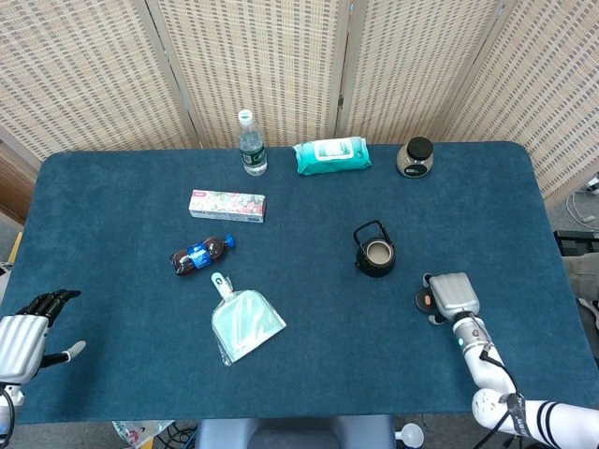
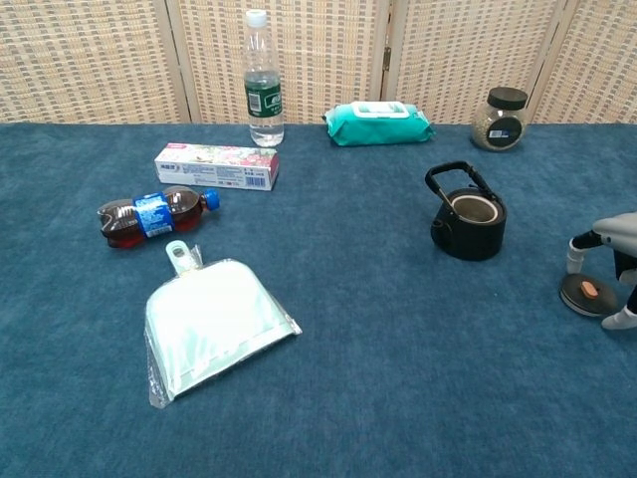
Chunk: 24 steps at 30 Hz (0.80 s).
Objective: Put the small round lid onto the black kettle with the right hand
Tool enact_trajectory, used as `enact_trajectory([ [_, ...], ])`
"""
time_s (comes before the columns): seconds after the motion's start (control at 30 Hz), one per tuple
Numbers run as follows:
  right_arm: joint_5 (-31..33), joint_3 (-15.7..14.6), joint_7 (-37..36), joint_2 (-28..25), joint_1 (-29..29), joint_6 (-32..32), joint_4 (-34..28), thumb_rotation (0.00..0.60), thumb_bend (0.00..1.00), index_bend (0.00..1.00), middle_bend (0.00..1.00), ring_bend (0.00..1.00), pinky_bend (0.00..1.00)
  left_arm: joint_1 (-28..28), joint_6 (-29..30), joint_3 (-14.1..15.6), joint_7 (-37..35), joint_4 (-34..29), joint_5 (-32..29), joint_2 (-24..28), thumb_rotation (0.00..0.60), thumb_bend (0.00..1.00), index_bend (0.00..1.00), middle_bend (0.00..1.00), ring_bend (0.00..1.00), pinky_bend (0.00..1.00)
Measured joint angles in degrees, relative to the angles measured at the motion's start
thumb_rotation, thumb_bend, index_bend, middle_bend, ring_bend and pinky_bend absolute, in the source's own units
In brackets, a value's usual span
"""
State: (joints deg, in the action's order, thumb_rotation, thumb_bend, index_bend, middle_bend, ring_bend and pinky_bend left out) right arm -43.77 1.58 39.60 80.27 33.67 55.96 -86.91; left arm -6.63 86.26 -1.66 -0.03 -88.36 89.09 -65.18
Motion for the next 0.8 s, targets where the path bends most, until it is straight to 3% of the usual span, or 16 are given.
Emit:
enact_trajectory([
  [0.2, -0.5, 0.1, -1.2, 0.4, 0.2, -0.2, 0.3, 0.600, 0.10, 0.32, 1.00, 0.96, 1.00, -0.1, -0.4, -0.1, -0.3, 0.1, -0.4, 0.1, 0.600, 0.11, 0.22, 0.28, 0.27, 0.50],
  [0.37, -0.7, 0.0, -1.9, 0.2, 0.2, -0.1, 0.1, 0.600, 0.17, 0.32, 1.00, 0.97, 1.00, -0.1, -0.6, -0.1, -0.2, 0.1, -0.4, 0.1, 0.600, 0.11, 0.22, 0.28, 0.27, 0.50],
  [0.57, -0.5, 0.0, -2.2, 0.2, 0.3, 0.2, 0.2, 0.600, 0.26, 0.39, 1.00, 0.97, 1.00, -0.2, -0.7, 0.0, 0.0, 0.0, -0.5, 0.1, 0.600, 0.11, 0.22, 0.28, 0.27, 0.50],
  [0.8, -0.2, -0.1, -2.2, 0.3, 0.4, 0.2, 0.3, 0.600, 0.29, 0.46, 1.00, 0.97, 1.00, -0.2, -0.8, 0.0, 0.2, -0.1, -0.5, 0.2, 0.600, 0.11, 0.22, 0.28, 0.27, 0.50],
])
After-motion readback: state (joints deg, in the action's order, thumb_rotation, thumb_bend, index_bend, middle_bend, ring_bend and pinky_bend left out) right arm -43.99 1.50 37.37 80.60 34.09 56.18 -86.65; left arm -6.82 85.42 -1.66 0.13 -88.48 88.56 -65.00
